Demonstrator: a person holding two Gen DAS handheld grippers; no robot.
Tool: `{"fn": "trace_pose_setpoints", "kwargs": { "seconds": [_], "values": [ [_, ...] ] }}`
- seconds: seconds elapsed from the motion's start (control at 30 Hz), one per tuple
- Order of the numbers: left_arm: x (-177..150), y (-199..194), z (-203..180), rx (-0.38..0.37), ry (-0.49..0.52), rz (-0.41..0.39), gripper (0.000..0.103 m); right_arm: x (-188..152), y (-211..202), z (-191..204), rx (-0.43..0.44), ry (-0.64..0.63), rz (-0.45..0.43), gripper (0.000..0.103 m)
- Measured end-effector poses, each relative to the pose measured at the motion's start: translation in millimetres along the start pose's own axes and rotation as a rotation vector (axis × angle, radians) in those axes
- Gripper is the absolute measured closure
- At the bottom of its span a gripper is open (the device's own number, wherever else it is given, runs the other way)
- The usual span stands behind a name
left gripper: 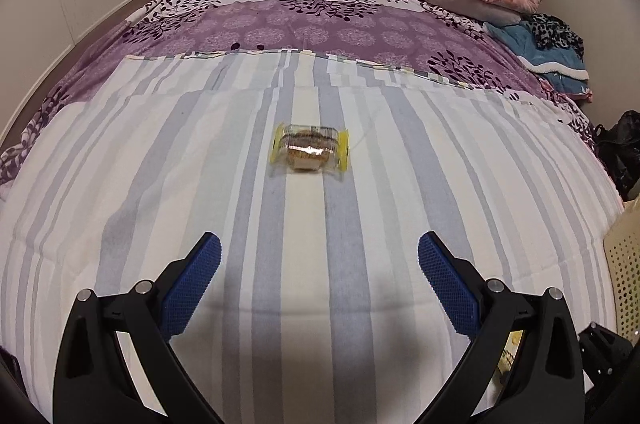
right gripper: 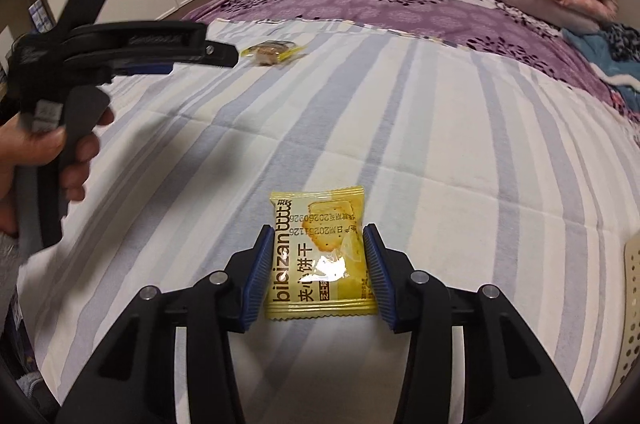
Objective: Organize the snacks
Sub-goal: 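Grasp the yellow bibizan packet with the right tool while the left tool grasps the wrapped cookie, then carry the yellow packet and wrapped cookie to the cream basket with both tools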
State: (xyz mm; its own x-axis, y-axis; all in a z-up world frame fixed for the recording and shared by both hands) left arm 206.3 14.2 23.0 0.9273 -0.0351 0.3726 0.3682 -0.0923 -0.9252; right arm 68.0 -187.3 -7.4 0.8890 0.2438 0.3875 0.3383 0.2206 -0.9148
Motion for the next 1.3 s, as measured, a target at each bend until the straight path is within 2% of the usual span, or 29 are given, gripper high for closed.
{"fn": "trace_pose_setpoints", "kwargs": {
  "seconds": [0.17,0.3,0.53,0.6,0.63,0.67,0.7,0.77,0.87,1.3],
  "values": [
    [41.4,25.5,-1.7,0.021,0.022,-0.003,0.003,-0.9,1.8,-5.4,0.018,0.022,0.002,0.057],
    [67.9,56.0,1.4,0.067,0.049,0.038,0.003,-0.2,2.3,-8.1,0.039,0.039,-0.001,0.057],
    [85.0,92.7,5.9,0.040,0.063,0.102,0.003,1.9,4.5,-12.3,0.053,0.048,0.000,0.056],
    [85.9,95.8,7.0,0.047,0.065,0.096,0.007,2.4,4.9,-12.4,0.053,0.048,0.000,0.056],
    [86.5,97.7,7.5,0.047,0.065,0.100,0.021,2.0,4.5,-12.2,0.052,0.048,0.000,0.056],
    [86.6,100.1,8.0,0.040,0.062,0.112,0.028,2.3,4.7,-12.2,0.052,0.048,0.000,0.056],
    [86.8,99.7,9.3,0.029,0.050,0.108,0.030,1.8,4.4,-12.1,0.052,0.048,0.000,0.056],
    [86.6,98.1,10.3,0.035,0.047,0.100,0.043,2.0,4.9,-12.5,0.051,0.048,-0.001,0.056],
    [83.2,93.4,11.4,0.036,0.034,0.098,0.046,1.8,4.8,-12.1,0.049,0.049,-0.004,0.056],
    [35.6,38.2,-7.4,-0.012,0.038,0.048,0.047,-3.1,-15.7,-13.2,0.042,0.069,-0.052,0.057]
  ]
}}
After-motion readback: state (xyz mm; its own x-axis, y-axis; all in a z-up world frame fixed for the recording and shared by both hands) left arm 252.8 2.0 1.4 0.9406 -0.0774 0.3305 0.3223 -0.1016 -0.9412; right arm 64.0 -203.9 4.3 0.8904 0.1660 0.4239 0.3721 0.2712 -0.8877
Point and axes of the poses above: each gripper's, at about its wrist camera, not at the fingertips, and y roughly the way its jaws point, z to its left, x to its top, the point moved 3 cm from there along y, roughly the way its jaws point, and after that the axes turned 13 degrees about z, right-handed, at the moved point
